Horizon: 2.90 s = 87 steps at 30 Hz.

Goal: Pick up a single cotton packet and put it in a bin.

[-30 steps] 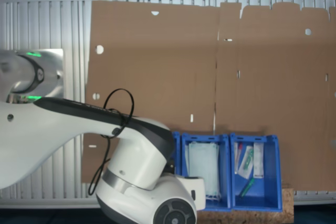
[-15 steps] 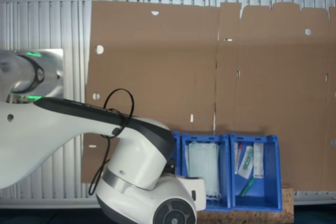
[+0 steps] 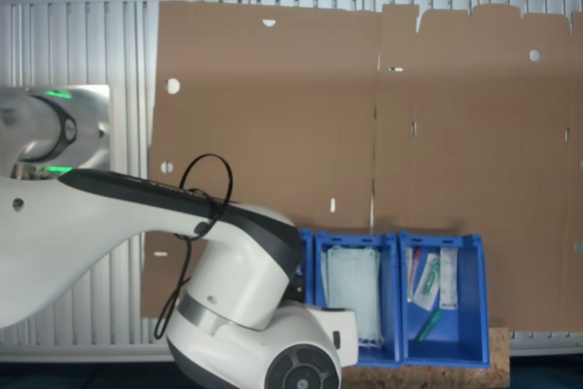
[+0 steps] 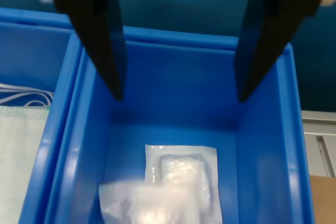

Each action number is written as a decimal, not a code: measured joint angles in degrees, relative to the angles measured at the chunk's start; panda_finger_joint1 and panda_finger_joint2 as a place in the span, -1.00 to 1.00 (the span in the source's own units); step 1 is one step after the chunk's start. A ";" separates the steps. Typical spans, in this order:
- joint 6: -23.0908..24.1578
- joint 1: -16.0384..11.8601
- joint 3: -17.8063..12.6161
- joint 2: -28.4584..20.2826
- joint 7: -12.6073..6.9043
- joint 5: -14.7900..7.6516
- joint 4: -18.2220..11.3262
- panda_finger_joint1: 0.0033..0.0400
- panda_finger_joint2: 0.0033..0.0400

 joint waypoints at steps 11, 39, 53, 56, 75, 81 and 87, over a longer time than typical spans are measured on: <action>0.03 0.00 0.00 0.00 0.00 0.00 0.00 0.51 0.51; 0.03 0.00 0.00 0.00 0.00 0.00 0.00 1.00 1.00; 0.03 0.00 0.00 0.00 0.00 0.00 0.00 1.00 1.00; 0.03 0.00 0.00 0.00 0.00 0.00 0.00 1.00 1.00; 0.03 0.00 0.00 0.00 0.00 0.00 0.00 1.00 1.00; 0.03 0.00 0.00 0.00 0.00 0.00 0.00 1.00 1.00; 0.03 0.00 0.00 0.00 0.00 0.00 0.00 1.00 1.00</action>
